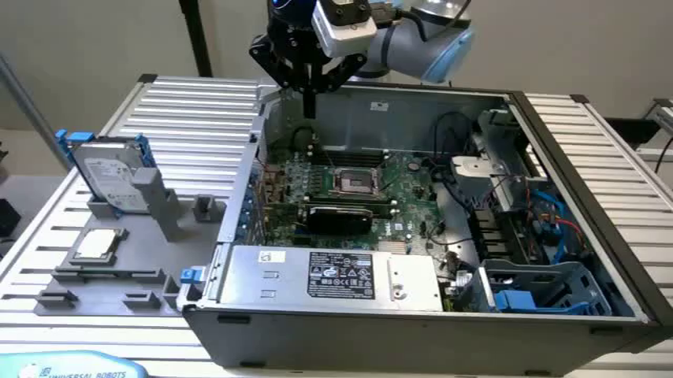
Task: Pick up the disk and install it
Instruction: 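Reach for the disk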
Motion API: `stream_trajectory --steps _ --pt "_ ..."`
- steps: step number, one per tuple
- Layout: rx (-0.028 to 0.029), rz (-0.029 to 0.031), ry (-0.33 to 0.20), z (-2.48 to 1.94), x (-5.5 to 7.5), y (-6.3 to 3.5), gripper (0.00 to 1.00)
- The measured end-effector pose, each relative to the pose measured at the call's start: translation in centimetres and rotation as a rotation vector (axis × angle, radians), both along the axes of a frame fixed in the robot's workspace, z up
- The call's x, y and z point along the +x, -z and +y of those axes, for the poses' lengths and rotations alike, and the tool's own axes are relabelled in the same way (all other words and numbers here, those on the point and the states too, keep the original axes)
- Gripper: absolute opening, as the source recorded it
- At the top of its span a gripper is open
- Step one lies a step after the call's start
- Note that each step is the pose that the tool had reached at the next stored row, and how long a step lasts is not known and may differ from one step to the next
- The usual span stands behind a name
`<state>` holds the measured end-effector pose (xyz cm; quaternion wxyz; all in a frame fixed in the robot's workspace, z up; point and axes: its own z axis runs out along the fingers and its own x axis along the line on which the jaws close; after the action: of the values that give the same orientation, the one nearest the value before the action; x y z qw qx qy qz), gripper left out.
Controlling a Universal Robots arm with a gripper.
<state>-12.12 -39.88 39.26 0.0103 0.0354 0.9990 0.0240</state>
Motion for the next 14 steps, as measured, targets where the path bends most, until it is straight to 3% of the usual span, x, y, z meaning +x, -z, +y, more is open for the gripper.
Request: stream_trajectory --steps 14 --pt "0.0 0.0 0.0 0.0 -0.11 0.0 0.11"
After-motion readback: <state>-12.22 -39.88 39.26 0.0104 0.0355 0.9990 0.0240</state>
